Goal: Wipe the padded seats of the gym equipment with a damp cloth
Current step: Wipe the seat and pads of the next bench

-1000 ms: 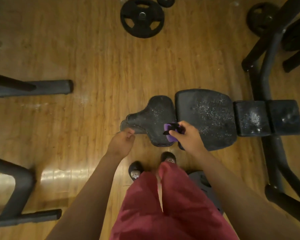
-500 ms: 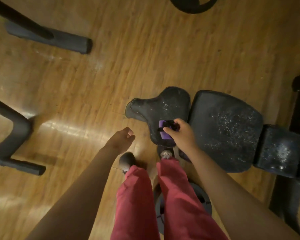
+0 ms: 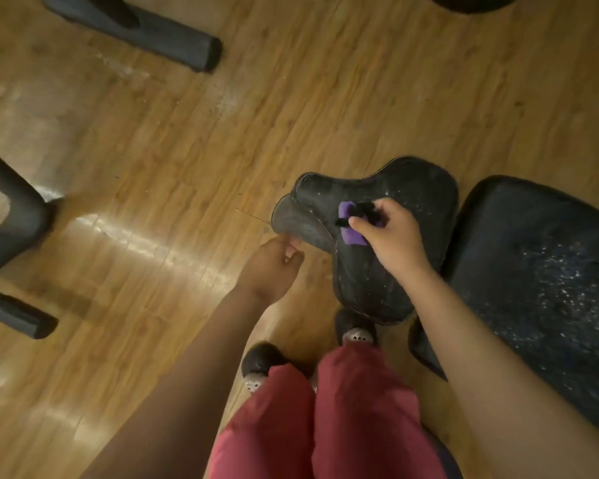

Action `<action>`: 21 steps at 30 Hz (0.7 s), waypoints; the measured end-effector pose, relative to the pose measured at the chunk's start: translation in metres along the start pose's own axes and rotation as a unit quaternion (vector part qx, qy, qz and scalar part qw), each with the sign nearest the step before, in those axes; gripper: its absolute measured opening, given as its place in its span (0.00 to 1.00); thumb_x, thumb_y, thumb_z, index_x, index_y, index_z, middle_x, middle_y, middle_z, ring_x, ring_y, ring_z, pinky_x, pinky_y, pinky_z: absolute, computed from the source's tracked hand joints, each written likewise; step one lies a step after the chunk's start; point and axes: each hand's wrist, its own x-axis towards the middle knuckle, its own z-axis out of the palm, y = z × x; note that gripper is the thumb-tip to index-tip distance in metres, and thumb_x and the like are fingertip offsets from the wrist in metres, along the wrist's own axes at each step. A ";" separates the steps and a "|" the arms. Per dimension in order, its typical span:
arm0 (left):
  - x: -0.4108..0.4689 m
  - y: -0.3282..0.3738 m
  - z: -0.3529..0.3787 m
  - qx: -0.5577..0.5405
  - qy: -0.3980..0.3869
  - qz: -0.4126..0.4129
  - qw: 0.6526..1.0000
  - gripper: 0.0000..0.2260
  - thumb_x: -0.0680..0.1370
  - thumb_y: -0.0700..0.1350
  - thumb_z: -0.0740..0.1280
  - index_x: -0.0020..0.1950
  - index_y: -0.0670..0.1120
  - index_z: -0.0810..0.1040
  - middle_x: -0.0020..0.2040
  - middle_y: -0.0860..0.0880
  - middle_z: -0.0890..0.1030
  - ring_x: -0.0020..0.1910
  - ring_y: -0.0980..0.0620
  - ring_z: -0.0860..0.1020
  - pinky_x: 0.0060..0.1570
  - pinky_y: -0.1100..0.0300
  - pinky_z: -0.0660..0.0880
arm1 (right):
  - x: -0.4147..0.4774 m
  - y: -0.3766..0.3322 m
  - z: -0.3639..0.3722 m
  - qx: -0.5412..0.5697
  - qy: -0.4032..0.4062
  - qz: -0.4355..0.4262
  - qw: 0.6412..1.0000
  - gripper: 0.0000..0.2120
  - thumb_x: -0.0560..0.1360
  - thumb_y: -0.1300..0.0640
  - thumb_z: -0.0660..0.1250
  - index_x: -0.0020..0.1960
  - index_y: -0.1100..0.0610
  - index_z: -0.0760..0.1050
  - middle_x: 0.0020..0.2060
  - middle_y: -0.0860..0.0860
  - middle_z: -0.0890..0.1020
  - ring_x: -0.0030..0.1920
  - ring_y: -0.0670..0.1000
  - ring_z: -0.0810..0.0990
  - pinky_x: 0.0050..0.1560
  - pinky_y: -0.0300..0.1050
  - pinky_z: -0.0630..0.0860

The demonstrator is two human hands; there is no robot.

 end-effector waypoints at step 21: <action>0.141 -0.041 0.052 -0.438 0.089 0.070 0.892 0.34 0.60 0.60 0.77 0.60 0.44 0.74 0.46 0.50 0.82 0.38 0.56 0.80 0.43 0.58 0.78 | 0.153 -0.048 0.068 -0.222 -0.250 -0.290 0.897 0.06 0.74 0.63 0.69 0.50 0.63 0.79 0.38 0.52 0.78 0.38 0.45 0.76 0.37 0.38 0.74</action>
